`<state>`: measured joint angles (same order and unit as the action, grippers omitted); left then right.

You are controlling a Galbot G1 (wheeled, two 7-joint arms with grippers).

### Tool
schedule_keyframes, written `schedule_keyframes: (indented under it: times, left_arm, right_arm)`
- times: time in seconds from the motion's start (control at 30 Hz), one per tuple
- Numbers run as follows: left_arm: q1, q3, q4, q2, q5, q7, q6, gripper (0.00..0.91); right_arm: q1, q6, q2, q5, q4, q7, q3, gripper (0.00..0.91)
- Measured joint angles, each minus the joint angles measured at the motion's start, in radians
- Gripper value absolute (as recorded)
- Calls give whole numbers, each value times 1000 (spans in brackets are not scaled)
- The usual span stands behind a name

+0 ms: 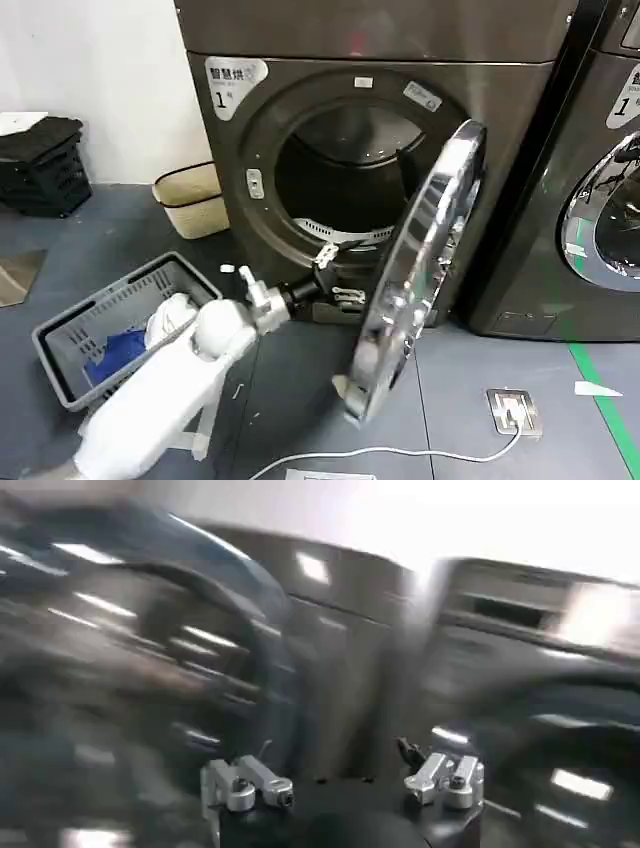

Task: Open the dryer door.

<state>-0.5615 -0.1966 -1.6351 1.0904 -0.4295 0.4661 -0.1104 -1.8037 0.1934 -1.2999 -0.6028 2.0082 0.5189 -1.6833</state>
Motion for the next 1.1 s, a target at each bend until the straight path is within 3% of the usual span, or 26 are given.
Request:
schedule_keyframes:
  times: [0.13, 0.37, 0.47, 0.73, 0.93, 1.1]
  left_arm:
    - [31, -45, 31, 37, 12, -19, 0, 907]
    - [74, -108, 66, 106, 35, -41, 9, 907]
    - [87, -133, 82, 138, 61, -59, 22, 907]
    - [116, -182, 124, 235, 96, -88, 42, 907]
    - [132, -218, 165, 309, 136, -102, 57, 907]
    - [144, -228, 209, 377, 183, -95, 71, 907]
  right_arm:
    - [17, -62, -69, 78, 5, -184, -77, 907]
    - [48, -178, -151, 143, 15, -365, -185, 907]
    - [65, -219, -172, 203, 10, -426, -227, 907]
    - [83, -237, -227, 283, -11, -508, -327, 907]
    - [89, -303, -279, 370, 2, -600, -369, 907]
    - [84, -311, -305, 439, -15, -637, -419, 907]
